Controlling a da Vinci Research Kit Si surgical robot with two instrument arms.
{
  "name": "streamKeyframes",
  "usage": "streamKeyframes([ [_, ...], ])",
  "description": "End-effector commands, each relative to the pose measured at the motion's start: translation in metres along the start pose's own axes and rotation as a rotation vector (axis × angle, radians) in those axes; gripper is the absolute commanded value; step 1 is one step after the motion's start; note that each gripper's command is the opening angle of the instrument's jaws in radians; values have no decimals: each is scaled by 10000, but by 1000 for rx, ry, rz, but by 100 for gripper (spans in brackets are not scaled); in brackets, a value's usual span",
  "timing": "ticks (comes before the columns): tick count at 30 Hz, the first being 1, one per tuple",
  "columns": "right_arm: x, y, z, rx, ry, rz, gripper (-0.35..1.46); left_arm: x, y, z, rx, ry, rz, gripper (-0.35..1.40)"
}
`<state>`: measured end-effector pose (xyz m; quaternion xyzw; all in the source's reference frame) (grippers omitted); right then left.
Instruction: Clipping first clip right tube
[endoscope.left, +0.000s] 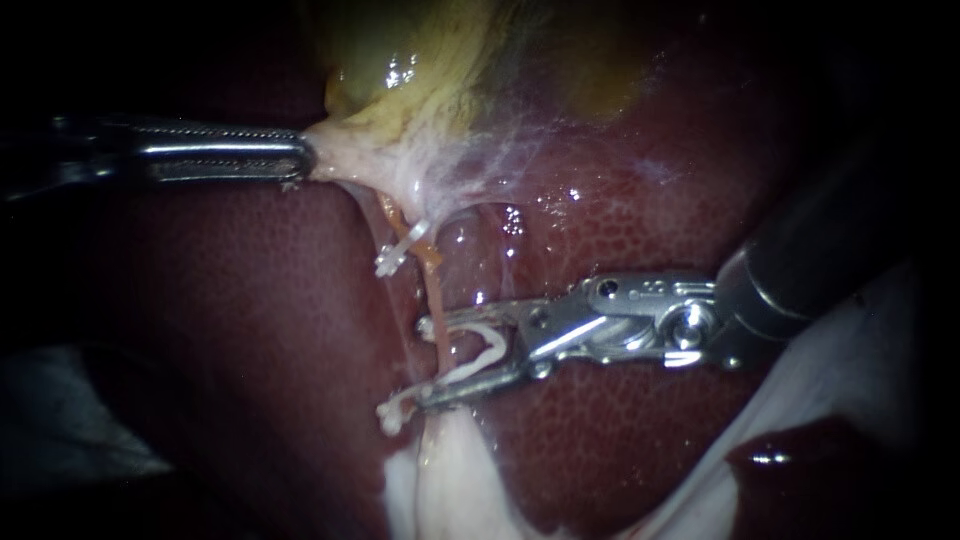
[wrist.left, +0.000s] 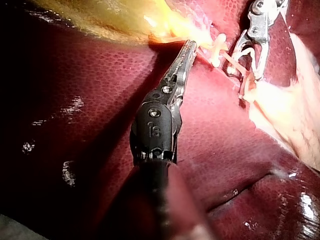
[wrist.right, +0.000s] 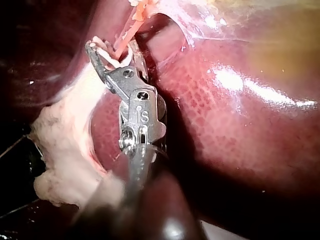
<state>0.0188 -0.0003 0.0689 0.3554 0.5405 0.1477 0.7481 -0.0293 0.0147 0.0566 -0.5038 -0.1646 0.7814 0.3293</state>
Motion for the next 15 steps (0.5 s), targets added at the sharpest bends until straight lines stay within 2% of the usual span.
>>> streamKeyframes([
  [1,-1,1,2,2,6,5,45,0,0,0,0,0,0,-35],
  [11,-4,2,8,6,45,45,45,0,0,1,1,0,0,-35],
  [15,-4,-1,9,37,66,71,45,0,0,1,1,0,0,-35],
])
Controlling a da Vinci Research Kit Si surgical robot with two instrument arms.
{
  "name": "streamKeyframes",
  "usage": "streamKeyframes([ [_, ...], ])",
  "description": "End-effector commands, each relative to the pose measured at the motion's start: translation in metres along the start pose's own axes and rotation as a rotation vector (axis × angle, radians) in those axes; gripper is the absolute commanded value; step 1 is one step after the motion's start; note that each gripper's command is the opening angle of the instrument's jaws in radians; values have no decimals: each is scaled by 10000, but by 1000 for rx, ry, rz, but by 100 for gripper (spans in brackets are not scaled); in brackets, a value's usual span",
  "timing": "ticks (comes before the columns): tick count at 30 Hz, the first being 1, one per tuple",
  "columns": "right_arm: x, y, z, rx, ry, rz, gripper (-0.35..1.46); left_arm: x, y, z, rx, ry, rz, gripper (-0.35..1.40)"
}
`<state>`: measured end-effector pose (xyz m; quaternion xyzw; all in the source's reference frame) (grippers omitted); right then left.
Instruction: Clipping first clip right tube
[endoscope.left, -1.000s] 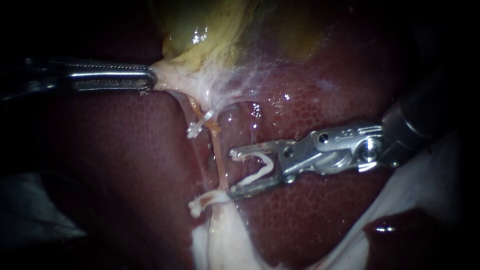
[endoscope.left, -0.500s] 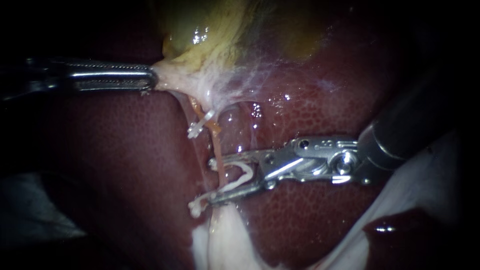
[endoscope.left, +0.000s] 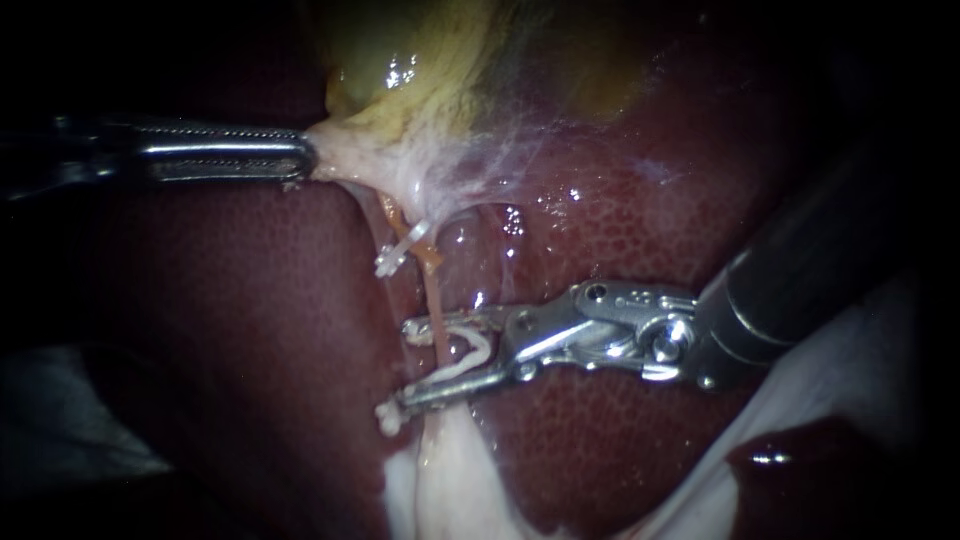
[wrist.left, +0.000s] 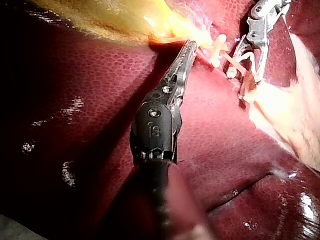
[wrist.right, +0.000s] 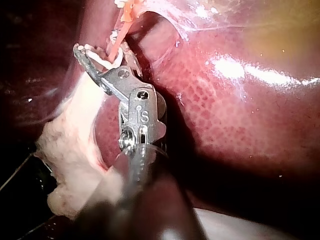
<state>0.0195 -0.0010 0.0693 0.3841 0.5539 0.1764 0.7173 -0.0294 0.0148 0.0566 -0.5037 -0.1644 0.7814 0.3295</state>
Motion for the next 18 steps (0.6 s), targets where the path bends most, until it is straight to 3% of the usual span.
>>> streamKeyframes([
  [1,1,-1,0,12,3,1,45,0,0,0,0,0,0,-35],
  [5,3,-10,4,90,0,9,45,0,0,0,0,0,0,-35],
  [8,6,-19,9,114,19,14,45,0,0,0,0,0,0,-35],
  [13,17,-31,14,127,32,16,43,0,0,0,0,0,0,-35],
  [18,23,-35,14,124,39,19,39,0,0,0,0,0,0,-35],
])
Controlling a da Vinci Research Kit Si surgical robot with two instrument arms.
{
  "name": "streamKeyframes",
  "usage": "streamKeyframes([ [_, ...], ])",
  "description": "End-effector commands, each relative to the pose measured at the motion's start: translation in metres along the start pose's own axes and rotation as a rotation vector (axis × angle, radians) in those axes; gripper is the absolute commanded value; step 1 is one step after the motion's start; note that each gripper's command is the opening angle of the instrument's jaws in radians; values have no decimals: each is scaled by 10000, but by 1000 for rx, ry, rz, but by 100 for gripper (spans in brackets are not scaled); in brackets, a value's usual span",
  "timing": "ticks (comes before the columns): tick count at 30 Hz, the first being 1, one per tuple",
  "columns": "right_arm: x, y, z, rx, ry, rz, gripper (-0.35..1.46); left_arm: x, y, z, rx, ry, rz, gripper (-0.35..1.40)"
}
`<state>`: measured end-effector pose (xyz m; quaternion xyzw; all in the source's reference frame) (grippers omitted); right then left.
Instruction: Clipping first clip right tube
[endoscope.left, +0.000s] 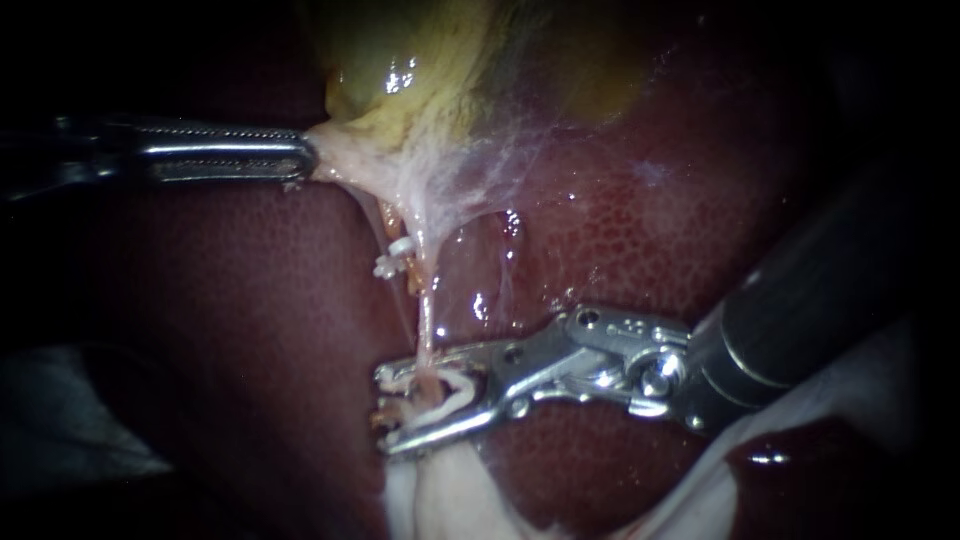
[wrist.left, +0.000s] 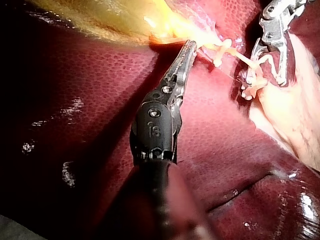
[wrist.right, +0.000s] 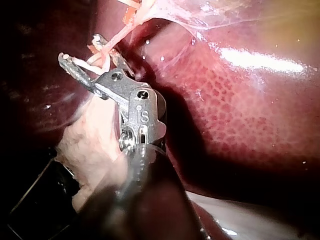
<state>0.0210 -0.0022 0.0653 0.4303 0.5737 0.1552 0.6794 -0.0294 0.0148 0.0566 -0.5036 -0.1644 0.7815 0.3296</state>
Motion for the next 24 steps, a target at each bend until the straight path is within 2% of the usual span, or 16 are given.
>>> streamKeyframes([
  [1,1,0,-1,-5,2,0,38,0,0,0,0,0,0,-35],
  [5,2,-1,-4,-7,4,7,23,0,0,0,0,0,0,-35],
  [10,4,-4,-9,-6,9,68,-12,0,0,1,0,0,0,-35],
  [15,3,-5,-11,-6,10,103,-35,0,-1,1,0,0,0,-35],
  [24,-1,-5,-13,-5,11,142,-35,0,-1,1,0,0,0,-35],
])
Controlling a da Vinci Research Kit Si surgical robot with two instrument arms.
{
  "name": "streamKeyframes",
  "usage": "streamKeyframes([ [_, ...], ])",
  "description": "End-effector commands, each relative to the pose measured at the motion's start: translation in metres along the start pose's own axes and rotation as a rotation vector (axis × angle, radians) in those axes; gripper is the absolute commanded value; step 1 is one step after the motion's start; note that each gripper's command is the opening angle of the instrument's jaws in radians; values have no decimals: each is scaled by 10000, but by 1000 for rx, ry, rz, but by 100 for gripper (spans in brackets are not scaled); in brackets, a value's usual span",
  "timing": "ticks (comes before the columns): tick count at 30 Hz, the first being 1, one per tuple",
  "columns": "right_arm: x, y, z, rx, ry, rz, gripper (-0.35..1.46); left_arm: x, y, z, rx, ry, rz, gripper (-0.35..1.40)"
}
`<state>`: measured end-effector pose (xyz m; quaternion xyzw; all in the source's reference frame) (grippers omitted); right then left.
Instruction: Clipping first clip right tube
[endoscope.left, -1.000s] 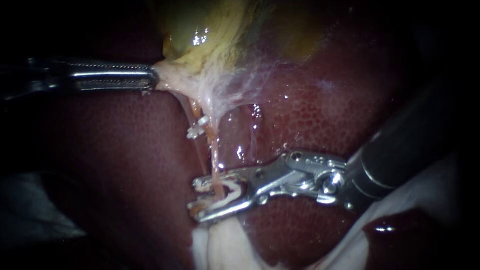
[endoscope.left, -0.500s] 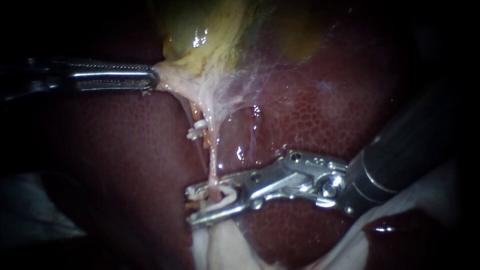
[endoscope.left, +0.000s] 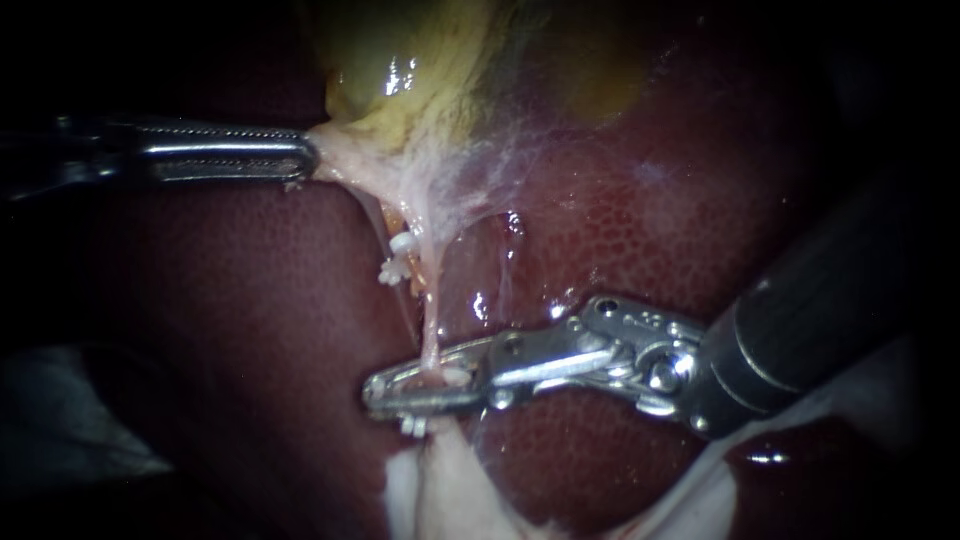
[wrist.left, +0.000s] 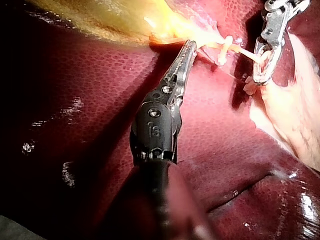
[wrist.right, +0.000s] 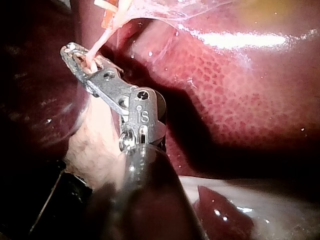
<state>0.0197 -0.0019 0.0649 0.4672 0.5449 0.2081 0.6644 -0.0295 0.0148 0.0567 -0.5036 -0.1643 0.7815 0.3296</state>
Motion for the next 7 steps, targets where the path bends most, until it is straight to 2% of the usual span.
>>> streamKeyframes([
  [1,-1,1,0,2,-1,-2,-35,0,0,0,0,0,0,-35],
  [7,-2,2,0,1,-1,-2,-35,0,0,0,0,0,0,-35],
])
